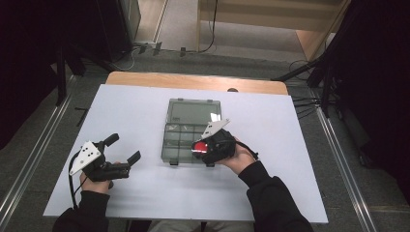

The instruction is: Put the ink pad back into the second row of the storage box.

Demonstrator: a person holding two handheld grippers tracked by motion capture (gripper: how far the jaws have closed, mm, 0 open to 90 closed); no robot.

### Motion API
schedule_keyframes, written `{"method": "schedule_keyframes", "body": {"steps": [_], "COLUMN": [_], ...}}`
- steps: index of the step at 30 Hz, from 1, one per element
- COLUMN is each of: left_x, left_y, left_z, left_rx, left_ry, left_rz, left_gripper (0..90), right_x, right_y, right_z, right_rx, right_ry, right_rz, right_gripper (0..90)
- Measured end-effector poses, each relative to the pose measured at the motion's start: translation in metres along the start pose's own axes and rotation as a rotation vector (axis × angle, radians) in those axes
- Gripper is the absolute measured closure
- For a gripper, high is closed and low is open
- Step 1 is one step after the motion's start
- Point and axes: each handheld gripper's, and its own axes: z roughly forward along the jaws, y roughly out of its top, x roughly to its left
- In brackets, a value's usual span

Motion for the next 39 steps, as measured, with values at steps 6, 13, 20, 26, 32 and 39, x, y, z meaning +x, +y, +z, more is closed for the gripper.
{"method": "schedule_keyframes", "body": {"steps": [6, 13, 20, 26, 32, 39], "left_x": [0.0, 0.001, 0.0, 0.0, 0.0, 0.0], "left_y": [0.0, 0.0, 0.0, 0.0, 0.0, 0.0], "left_z": [0.0, 0.0, 0.0, 0.0, 0.0, 0.0], "left_rx": [0.001, 0.003, 0.0, -0.003, -0.005, -0.005], "left_ry": [-0.001, -0.005, -0.002, -0.004, -0.003, -0.003], "left_rz": [-0.002, -0.007, -0.007, -0.005, -0.005, -0.007], "left_gripper": [0.0, 0.0, 0.0, 0.0, 0.0, 0.0], "right_x": [-0.003, -0.001, -0.002, -0.008, -0.014, -0.018], "right_y": [-0.002, -0.002, -0.005, -0.016, -0.029, -0.044], "right_z": [0.008, -0.001, -0.022, -0.044, -0.06, -0.08], "right_rx": [0.026, -0.004, -0.081, -0.164, -0.201, -0.279], "right_ry": [-0.021, -0.053, -0.08, -0.112, -0.144, -0.18], "right_rz": [0.007, 0.042, 0.077, 0.13, 0.18, 0.232], "right_gripper": [30.8, 0.0, 0.0, 0.0, 0.0, 0.0]}}
